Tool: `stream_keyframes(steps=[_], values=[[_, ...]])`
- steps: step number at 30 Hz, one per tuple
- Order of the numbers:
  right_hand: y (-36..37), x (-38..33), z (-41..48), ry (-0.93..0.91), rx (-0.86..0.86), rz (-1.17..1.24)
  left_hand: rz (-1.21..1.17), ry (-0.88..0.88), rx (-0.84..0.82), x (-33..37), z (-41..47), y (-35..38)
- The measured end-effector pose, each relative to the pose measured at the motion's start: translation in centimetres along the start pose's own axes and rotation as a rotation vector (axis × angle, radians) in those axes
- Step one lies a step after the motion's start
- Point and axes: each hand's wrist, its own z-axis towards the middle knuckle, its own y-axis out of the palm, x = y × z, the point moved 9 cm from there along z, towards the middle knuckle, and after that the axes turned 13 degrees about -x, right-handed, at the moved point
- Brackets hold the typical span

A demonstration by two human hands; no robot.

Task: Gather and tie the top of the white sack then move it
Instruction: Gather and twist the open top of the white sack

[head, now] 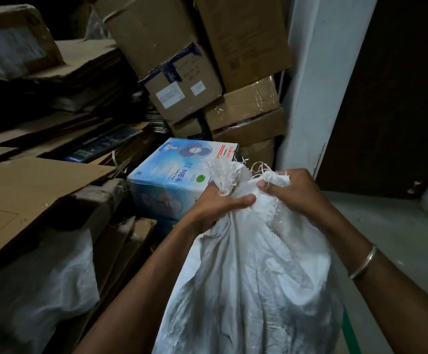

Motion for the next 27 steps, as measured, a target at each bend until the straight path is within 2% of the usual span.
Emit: stream_keyframes(steps=[2,4,6,7,8,9,11,12,14,17,20,22,23,26,27], values=[[-1.5,0.7,0.6,0.020,0.062,0.028,0.011,-0.014,0.028,0.1,-0.2,-0.6],[-4.2,-0.4,-0.1,-0.002,0.297,-0.300,-0.047,-0.014,0.091,0.0,-0.4,-1.6],[-5.3,-2.9,-3.1,-0.118,0.513,-0.436,-0.114,0.011,0.178,-0.2,-0.4,-2.8],[-4.8,-4.1,-4.4,-0.218,0.522,-0.407,-0.119,0.031,0.216,-0.1,-0.5,-3.2],[-3.6,-4.8,-5.2,-0.271,0.457,-0.373,-0.121,0.049,0.240,-0.2,-0.4,-3.4],[-1.7,-4.5,-5.1,-0.243,0.327,-0.360,-0.131,0.053,0.245,-0.4,-0.2,-3.5],[2.5,-2.3,-4.8,-0.068,0.043,-0.374,-0.138,0.053,0.261,-0.7,0.0,-3.2],[3.7,-1.1,-4.7,-0.002,-0.013,-0.413,-0.137,0.056,0.254,-0.8,0.1,-3.0],[4.3,0.1,-4.6,0.042,0.000,-0.478,-0.146,0.063,0.241,-0.8,0.2,-2.6],[5.5,0.8,-4.2,0.073,-0.067,-0.239,-0.115,0.086,0.241,-0.4,-0.1,-2.3],[6.3,2.0,-3.3,0.208,-0.104,0.090,-0.059,0.071,0.204,-0.6,-0.1,-1.7],[4.3,3.4,-2.8,0.289,-0.005,0.294,-0.049,0.076,0.165,-0.6,-0.2,-1.7],[2.4,3.6,-2.7,0.291,0.064,0.313,-0.044,0.073,0.161,-0.6,-0.3,-2.1],[-4.2,3.3,-3.2,0.180,0.285,0.567,-0.005,0.070,0.187,-0.2,-1.1,-4.2],[-6.1,3.3,-3.6,0.149,0.307,0.679,0.005,0.082,0.200,0.0,-1.4,-4.8]])
